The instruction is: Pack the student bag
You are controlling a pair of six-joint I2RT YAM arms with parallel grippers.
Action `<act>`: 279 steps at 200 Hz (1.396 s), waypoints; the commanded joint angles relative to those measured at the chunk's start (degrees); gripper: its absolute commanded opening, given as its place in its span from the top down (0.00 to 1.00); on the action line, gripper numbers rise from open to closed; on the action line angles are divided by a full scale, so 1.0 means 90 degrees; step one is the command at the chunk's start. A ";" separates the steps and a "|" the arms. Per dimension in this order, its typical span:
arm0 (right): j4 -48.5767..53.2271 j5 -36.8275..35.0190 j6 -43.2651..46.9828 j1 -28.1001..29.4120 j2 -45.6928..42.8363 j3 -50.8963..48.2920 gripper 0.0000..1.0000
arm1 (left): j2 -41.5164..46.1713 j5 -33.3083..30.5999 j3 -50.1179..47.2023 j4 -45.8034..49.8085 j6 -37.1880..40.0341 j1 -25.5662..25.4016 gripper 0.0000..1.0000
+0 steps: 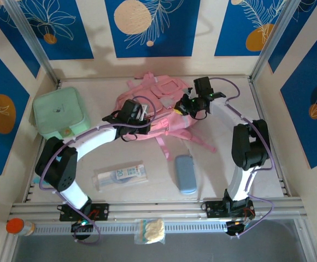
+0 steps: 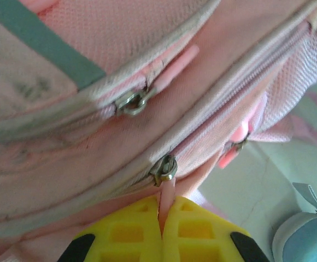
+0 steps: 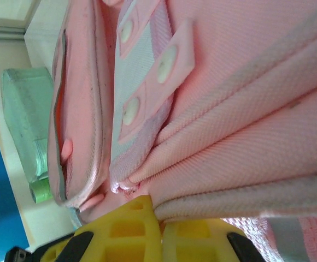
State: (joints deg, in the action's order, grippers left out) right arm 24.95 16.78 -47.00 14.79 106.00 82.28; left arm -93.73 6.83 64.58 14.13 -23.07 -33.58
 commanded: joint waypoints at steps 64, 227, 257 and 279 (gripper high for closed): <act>0.0327 -0.0384 -0.1033 0.0122 -0.0351 -0.0138 0.47 | -0.0248 -0.0422 0.0589 0.0150 -0.0906 -0.0732 1.00; -0.0882 -0.1008 -0.2326 0.1378 0.0142 -0.0490 0.97 | -0.0068 -0.0298 0.0423 0.0118 -0.0881 -0.0741 1.00; -0.0685 -0.0474 -0.1102 0.0897 -0.0205 -0.0717 1.00 | 0.0418 -0.1224 0.0036 0.0838 -0.0924 -0.0702 1.00; -0.0418 -0.0597 -0.0359 0.0243 -0.0672 -0.1050 1.00 | 0.1012 -0.1754 -0.0520 0.1264 -0.0993 -0.0456 1.00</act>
State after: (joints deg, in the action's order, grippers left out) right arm 17.65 14.92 -62.39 25.26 106.15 75.29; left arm -92.84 0.73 64.69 14.59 -31.46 -40.27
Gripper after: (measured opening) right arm 0.050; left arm 0.053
